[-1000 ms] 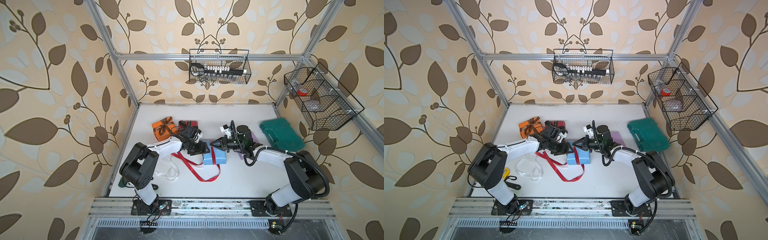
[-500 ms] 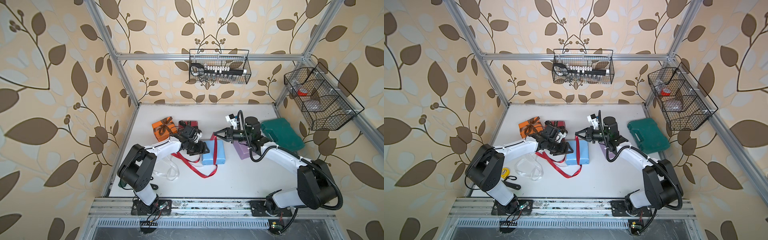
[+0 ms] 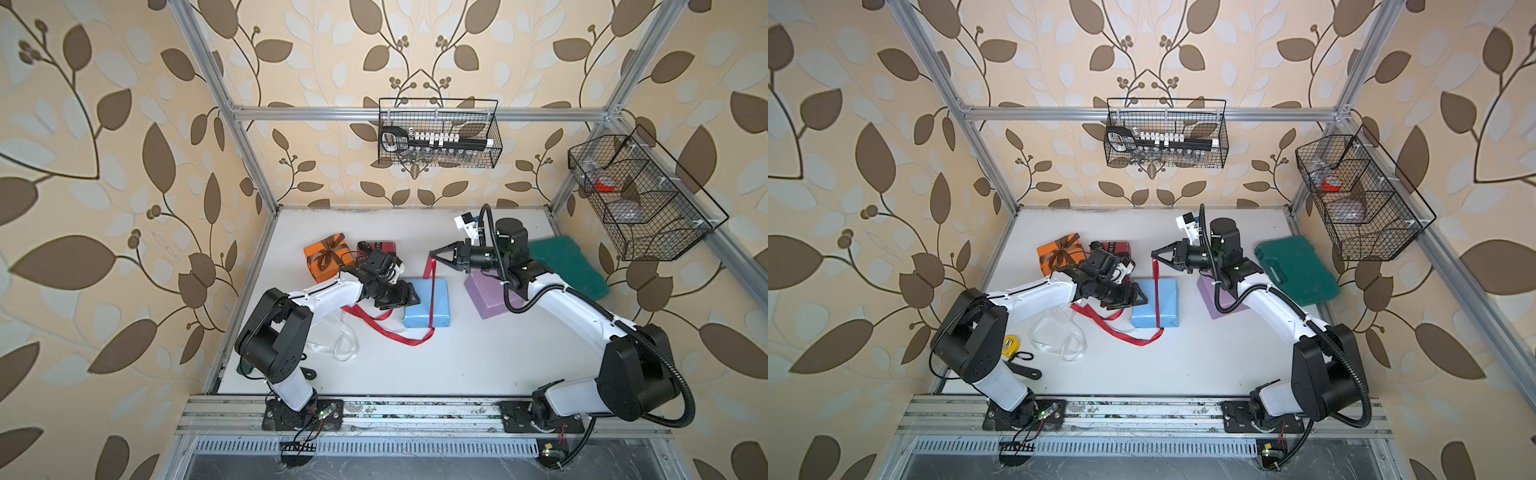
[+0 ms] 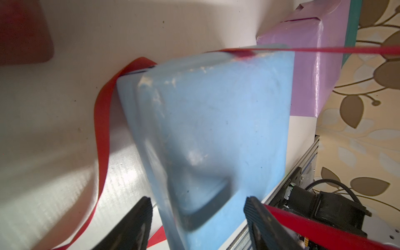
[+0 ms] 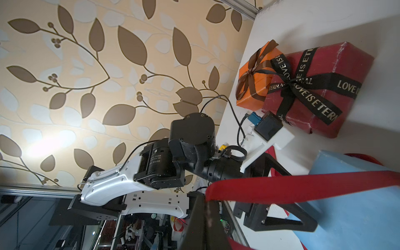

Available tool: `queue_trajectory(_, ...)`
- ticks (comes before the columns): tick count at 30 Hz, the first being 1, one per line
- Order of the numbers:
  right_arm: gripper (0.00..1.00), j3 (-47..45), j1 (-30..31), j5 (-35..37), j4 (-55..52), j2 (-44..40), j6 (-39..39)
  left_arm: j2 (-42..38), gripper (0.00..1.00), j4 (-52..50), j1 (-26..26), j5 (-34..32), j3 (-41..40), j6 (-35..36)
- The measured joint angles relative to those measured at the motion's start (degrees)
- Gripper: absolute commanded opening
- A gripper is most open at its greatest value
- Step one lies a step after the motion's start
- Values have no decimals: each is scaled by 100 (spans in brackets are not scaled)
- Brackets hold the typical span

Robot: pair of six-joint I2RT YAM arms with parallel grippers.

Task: Untie the ribbon bows on the gift boxes
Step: Pull the ribbon from the gift box.

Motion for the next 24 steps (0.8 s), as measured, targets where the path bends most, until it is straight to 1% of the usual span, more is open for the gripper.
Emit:
queue_trajectory(9,0,710,-39,-24,-437,2,-315,0,72,-2,-2,70,212,-68)
queue_trajectory(15,0,1023,-42,-37,-719,48,-520,11,72,0,-74,116,302,-160)
queue_trajectory(24,0,1425,-76,-37,-1064,76,-695,293,73,35,-151,138,343,-181)
